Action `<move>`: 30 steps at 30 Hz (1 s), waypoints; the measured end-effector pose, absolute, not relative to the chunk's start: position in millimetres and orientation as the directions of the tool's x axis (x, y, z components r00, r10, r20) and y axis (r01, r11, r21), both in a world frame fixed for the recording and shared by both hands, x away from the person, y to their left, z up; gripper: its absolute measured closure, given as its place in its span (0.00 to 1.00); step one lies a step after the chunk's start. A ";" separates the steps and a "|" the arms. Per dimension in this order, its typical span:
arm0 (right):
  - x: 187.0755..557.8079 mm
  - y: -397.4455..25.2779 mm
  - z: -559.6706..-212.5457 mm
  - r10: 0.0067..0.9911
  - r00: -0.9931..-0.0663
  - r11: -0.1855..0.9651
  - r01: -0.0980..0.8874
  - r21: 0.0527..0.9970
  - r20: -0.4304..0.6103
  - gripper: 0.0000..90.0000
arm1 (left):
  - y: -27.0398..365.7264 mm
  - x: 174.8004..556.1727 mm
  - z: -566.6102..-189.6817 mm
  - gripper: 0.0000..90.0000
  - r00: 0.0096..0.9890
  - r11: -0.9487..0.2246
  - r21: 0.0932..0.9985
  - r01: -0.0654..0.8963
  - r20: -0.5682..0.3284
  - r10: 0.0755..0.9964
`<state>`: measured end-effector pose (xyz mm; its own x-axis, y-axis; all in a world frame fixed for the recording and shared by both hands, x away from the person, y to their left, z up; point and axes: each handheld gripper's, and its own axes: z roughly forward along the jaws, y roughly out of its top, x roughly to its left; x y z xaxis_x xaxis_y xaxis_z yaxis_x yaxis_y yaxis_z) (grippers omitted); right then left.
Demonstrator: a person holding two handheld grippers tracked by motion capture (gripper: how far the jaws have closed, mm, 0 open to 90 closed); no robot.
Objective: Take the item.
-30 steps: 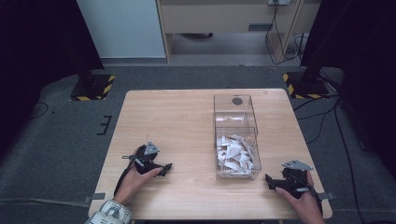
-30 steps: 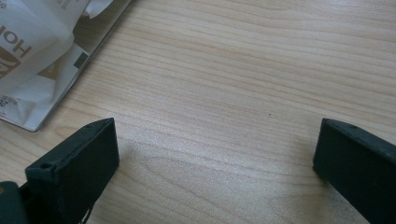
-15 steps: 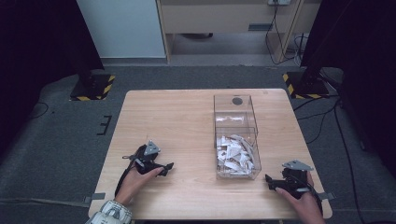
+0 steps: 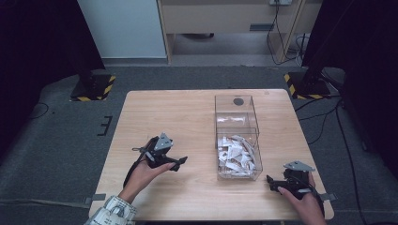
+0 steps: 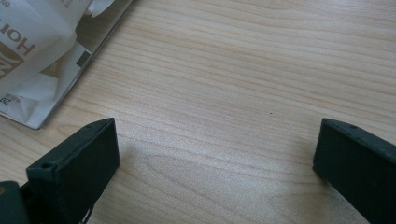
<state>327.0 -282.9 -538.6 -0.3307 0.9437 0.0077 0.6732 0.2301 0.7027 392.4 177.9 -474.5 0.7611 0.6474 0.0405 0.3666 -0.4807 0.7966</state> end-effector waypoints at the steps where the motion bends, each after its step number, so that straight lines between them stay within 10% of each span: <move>1: 327.0 -282.8 -538.6 0.944 -0.331 0.230 0.673 0.703 0.008 0.01 | 174.0 393.7 -472.2 0.07 0.766 -0.485 0.794 0.366 0.039 0.642; 30: 328.0 -283.0 -538.7 0.945 -0.327 0.230 0.673 0.703 0.003 0.01 | 103.4 393.9 -425.2 0.10 0.842 -0.510 0.821 0.256 0.070 0.535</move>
